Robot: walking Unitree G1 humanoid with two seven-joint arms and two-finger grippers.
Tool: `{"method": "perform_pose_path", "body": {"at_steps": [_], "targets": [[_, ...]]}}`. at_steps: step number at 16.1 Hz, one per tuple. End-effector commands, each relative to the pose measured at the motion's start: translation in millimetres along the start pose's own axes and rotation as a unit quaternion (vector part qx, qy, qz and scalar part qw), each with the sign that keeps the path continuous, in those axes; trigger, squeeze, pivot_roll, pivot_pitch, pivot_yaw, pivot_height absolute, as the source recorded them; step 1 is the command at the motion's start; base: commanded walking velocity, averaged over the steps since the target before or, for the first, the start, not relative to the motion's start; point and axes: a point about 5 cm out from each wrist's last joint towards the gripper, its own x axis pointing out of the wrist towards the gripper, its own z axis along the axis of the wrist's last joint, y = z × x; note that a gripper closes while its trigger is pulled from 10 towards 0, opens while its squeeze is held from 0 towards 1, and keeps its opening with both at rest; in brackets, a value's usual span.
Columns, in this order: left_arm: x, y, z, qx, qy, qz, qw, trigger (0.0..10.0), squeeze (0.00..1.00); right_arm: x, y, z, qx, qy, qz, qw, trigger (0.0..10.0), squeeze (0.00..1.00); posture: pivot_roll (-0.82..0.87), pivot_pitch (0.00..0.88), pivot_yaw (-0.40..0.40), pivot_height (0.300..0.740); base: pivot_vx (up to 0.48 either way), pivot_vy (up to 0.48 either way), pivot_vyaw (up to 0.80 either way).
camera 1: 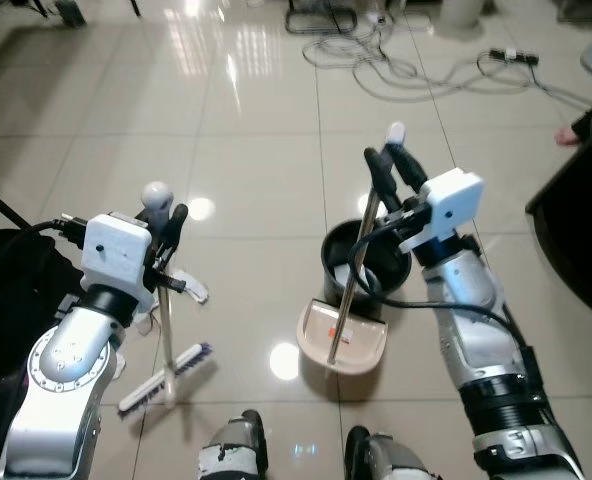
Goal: Sweep floor
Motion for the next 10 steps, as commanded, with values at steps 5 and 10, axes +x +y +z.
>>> {"method": "perform_pose_path", "body": {"at_steps": [5,10], "targets": [[-7.9,-2.8,12.9,0.011,-0.039,-0.011,0.999,10.0,0.00,-15.4,13.9,-14.9,-0.010,0.002,-0.002,1.000,10.0,0.00,0.17,0.298,0.044,0.740,0.000,0.000,0.00],[-7.7,-8.9,12.8,0.008,-0.042,-0.019,0.999,10.0,0.00,-44.5,23.7,-37.7,0.001,0.049,-0.029,0.998,10.0,0.00,0.18,0.288,0.047,0.740,0.000,0.000,0.00]]}}
